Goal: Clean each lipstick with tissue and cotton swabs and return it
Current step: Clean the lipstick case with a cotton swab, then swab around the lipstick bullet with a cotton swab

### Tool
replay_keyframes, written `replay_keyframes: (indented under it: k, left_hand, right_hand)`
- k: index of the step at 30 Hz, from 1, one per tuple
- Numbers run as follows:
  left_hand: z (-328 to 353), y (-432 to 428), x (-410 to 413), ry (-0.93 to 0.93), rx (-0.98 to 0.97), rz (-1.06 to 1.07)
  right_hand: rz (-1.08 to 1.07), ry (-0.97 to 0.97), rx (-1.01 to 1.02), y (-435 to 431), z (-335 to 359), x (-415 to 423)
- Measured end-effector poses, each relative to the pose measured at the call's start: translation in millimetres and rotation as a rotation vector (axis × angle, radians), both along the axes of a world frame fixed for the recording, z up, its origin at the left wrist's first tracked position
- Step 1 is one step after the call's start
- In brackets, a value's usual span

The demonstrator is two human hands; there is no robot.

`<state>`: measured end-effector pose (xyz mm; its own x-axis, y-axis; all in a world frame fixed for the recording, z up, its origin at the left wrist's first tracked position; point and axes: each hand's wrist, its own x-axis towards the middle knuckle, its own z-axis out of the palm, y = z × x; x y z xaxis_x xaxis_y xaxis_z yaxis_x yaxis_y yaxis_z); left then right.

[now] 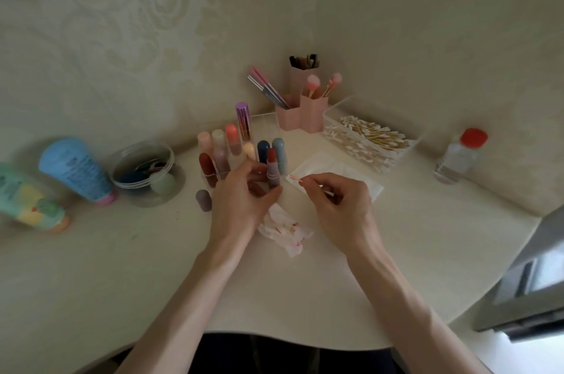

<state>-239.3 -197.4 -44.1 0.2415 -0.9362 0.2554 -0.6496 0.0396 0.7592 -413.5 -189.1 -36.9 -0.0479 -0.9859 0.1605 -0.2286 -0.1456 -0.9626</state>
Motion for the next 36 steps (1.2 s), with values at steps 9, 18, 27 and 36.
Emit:
replay_keyframes:
  k: [9, 18, 27, 36]
  left_hand:
    - [-6, -2, 3, 0.020, -0.025, -0.013]
    - [-6, -2, 3, 0.010, -0.018, -0.010]
    - [-4, -1, 3, 0.024, 0.002, -0.019]
    - [20, 40, 21, 0.029, -0.149, 0.044]
  right_hand:
    - [0.004, 0.003, 0.013, 0, 1, 0]
    - [0.003, 0.011, 0.031, 0, 0, -1]
    - [-0.008, 0.010, 0.052, 0, 0, 0]
    - [0.054, 0.016, 0.027, 3, 1, 3]
